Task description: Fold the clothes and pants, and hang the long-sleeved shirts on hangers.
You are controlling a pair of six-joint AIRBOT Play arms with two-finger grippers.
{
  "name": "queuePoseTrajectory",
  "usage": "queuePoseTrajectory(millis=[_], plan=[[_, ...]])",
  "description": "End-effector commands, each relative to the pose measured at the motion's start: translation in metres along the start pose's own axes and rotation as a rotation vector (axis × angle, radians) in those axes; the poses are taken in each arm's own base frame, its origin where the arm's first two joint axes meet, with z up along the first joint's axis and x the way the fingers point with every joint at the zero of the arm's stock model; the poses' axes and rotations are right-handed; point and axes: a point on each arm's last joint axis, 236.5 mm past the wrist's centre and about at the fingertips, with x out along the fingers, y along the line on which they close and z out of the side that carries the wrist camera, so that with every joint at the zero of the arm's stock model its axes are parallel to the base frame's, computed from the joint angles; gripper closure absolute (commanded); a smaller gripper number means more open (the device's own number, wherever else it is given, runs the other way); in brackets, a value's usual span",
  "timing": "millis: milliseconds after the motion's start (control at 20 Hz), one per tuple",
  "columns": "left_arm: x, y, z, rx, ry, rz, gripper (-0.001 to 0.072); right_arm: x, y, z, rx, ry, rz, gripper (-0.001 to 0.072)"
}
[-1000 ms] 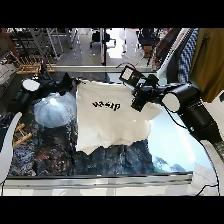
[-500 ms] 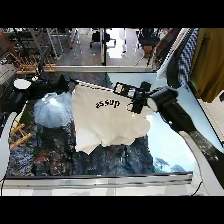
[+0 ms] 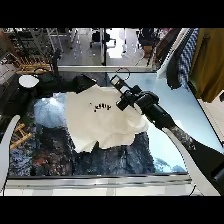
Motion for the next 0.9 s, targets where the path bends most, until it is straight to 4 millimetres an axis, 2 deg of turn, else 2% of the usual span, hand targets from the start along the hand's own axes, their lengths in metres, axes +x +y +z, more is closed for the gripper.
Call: queuePoseTrajectory(millis=[0, 150, 250, 350, 450, 500, 600, 700, 850], plan=[[-0.024, -0.053, -0.009, 0.094, 0.039, -0.055, 0.0302, -0.009, -0.012, 0.015, 0.365, -0.067, 0.021, 0.0699], [-0.068, -0.110, -0.012, 0.197, 0.034, -0.100, 0.0302, -0.043, -0.041, 0.043, 0.525, -0.193, 0.022, 0.0699], [-0.100, -0.144, -0.008, 0.268, -0.012, -0.108, 0.0302, -0.080, -0.076, 0.061, 0.588, -0.293, -0.018, 0.0698], [-0.133, -0.168, -0.003, 0.336, -0.075, -0.087, 0.0302, -0.124, -0.124, 0.068, 0.737, -0.387, -0.074, 0.0698], [-0.163, -0.177, 0.004, 0.398, -0.138, -0.020, 0.0302, -0.178, -0.182, 0.065, 0.882, -0.473, -0.162, 0.0698], [-0.177, -0.174, 0.006, 0.429, -0.160, 0.038, 0.0302, -0.205, -0.211, 0.056, 0.908, -0.492, -0.238, 0.0699], [-0.204, -0.153, 0.010, 0.491, -0.186, 0.208, 0.0302, -0.264, -0.271, 0.022, 0.922, -0.469, -0.441, 0.0699], [-0.225, -0.127, 0.008, 0.524, -0.165, 0.362, 0.0303, -0.330, -0.328, -0.028, 0.945, -0.404, -0.691, 0.0699], [-0.239, -0.088, -0.004, 0.521, -0.074, 0.514, 0.0303, -0.439, -0.392, -0.104, 1.011, -0.359, -1.054, 0.0699]])
